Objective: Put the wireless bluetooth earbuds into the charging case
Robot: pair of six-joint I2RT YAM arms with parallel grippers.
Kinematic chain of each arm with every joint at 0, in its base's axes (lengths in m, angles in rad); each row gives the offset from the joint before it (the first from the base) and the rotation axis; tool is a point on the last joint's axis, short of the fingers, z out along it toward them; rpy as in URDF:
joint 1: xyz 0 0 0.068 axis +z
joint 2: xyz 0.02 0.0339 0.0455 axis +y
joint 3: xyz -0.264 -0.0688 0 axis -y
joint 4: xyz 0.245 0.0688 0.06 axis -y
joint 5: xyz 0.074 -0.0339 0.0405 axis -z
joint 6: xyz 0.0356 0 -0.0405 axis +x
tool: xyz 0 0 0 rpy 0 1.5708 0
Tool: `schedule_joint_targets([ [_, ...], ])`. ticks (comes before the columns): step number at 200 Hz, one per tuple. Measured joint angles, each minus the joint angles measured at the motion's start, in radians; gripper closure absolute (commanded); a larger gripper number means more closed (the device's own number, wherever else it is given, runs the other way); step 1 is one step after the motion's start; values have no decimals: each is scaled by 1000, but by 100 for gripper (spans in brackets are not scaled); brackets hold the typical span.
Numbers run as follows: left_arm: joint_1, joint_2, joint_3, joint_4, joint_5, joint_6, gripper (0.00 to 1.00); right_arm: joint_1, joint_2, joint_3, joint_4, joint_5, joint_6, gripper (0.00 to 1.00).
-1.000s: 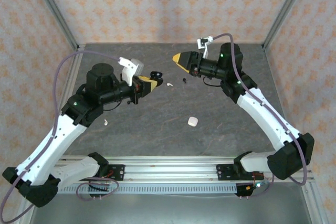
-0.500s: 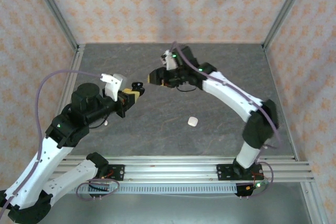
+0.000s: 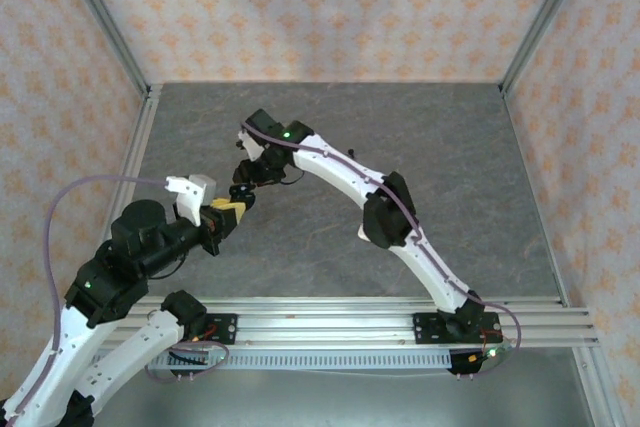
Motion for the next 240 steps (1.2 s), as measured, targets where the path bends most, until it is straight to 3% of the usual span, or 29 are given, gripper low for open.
schedule_joint_targets([
  [85,0,-1,0,-52,1,-11,100,6,42,18,61,47,-95,49],
  [240,0,-11,-7,-58,-10,-67,100,6,135,17,200,-4,-116,50],
])
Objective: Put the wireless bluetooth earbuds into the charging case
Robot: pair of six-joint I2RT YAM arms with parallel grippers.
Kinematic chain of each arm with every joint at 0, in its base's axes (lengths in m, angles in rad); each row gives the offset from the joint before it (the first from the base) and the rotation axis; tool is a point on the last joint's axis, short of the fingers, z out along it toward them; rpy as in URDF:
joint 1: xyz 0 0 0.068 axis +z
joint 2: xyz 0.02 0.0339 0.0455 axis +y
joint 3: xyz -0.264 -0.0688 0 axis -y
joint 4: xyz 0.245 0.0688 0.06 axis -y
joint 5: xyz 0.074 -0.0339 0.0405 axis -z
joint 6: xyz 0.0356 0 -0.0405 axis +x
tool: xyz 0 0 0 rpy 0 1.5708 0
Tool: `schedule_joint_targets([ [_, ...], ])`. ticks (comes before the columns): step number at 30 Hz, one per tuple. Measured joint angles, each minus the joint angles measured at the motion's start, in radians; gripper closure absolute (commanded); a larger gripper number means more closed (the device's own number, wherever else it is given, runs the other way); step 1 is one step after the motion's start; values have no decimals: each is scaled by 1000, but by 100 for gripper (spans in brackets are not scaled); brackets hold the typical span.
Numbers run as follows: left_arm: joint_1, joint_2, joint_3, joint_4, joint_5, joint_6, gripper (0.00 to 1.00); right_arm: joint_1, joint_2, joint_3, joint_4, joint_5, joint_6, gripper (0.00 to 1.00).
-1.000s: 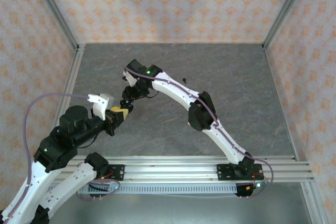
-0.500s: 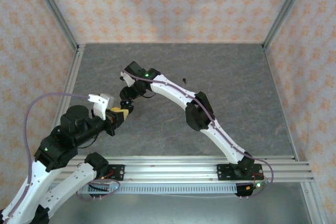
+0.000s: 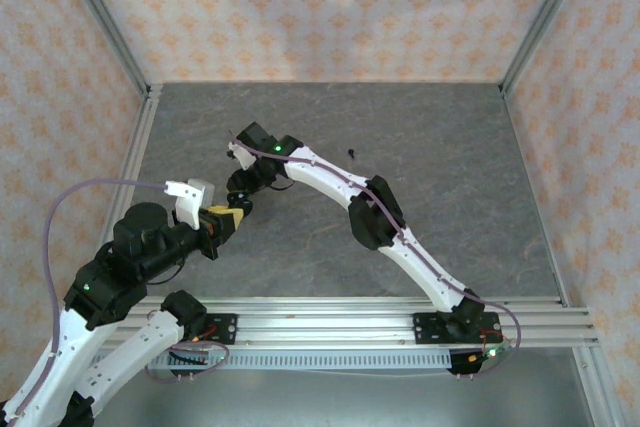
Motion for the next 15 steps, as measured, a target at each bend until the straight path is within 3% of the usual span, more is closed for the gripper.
schedule_joint_targets([
  [15,0,-20,-41,2,-9,-53,100,0,32,-23,68,22,-29,49],
])
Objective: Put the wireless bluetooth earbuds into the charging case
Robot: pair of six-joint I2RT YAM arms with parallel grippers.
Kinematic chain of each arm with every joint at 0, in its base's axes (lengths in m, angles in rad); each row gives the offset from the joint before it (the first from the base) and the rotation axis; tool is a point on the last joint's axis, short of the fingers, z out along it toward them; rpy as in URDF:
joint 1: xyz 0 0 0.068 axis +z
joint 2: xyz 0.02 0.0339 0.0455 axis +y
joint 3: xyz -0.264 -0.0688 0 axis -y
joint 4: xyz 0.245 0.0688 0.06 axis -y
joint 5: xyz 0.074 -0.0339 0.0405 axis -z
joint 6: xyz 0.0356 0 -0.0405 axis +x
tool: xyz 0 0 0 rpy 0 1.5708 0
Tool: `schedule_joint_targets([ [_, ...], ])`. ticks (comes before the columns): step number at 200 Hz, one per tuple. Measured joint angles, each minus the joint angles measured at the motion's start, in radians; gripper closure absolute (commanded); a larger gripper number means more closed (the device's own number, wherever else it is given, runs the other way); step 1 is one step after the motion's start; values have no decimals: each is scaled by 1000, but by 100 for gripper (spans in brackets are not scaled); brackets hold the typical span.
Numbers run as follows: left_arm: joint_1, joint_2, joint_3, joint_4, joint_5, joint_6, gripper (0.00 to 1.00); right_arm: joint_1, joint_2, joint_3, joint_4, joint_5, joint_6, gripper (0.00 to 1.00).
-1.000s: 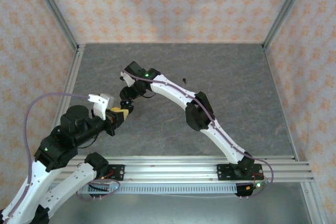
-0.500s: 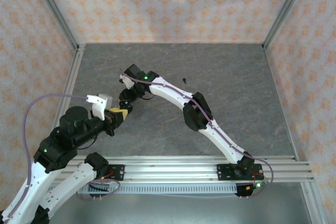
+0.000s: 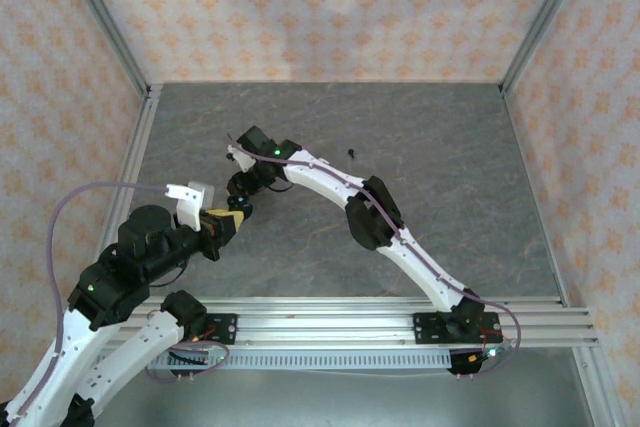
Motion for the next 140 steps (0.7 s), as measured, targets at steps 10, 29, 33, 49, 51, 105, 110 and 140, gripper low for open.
schedule_joint_targets([
  [10,0,0,0,0,0,-5,100,0,5,-6,10,2,0,49],
  [29,0,-3,0,0,-3,-16,100,-1,5,-8,19,2,-1,49],
  [33,0,-3,0,0,-4,-19,100,-1,5,-9,19,1,-3,50],
  [49,0,-4,0,1,-5,-24,100,-1,5,-11,19,2,-9,50],
  [51,0,-4,0,1,-5,-26,100,-1,5,-12,19,2,-11,50],
  [105,0,-4,0,6,-22,-50,100,0,-34,-94,64,28,-47,56],
  [110,0,-4,0,7,-22,-52,100,0,-40,-104,70,35,-50,57],
  [140,0,-4,-9,20,-23,-69,100,6,-58,-137,83,81,-50,64],
])
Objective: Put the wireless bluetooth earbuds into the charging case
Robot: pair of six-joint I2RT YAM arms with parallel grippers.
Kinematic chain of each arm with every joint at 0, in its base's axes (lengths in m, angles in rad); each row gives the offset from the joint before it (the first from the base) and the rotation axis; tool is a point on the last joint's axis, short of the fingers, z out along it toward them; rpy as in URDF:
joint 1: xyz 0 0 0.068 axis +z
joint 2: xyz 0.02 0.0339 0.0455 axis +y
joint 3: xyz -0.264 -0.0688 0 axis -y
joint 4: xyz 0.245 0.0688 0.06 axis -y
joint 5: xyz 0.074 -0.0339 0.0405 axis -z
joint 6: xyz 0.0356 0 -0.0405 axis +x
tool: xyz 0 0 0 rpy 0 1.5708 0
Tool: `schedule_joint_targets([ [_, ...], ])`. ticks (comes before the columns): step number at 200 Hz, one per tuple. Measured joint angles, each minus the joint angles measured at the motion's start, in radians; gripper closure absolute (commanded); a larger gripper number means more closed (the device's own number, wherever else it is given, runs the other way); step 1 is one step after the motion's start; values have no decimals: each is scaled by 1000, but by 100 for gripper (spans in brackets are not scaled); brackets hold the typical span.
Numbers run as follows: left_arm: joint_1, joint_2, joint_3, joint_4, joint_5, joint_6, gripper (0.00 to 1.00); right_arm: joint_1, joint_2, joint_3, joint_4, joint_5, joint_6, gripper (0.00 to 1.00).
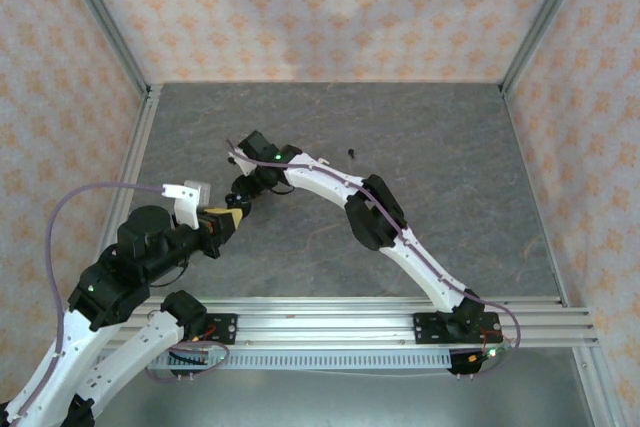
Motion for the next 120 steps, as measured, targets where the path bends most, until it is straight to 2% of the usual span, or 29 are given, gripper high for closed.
schedule_joint_targets([
  [36,0,0,-24,18,1,-13,100,1,-4,-3,-5,38,27,72],
  [120,0,27,-27,43,1,-28,100,-11,-66,-69,-105,117,90,80],
])
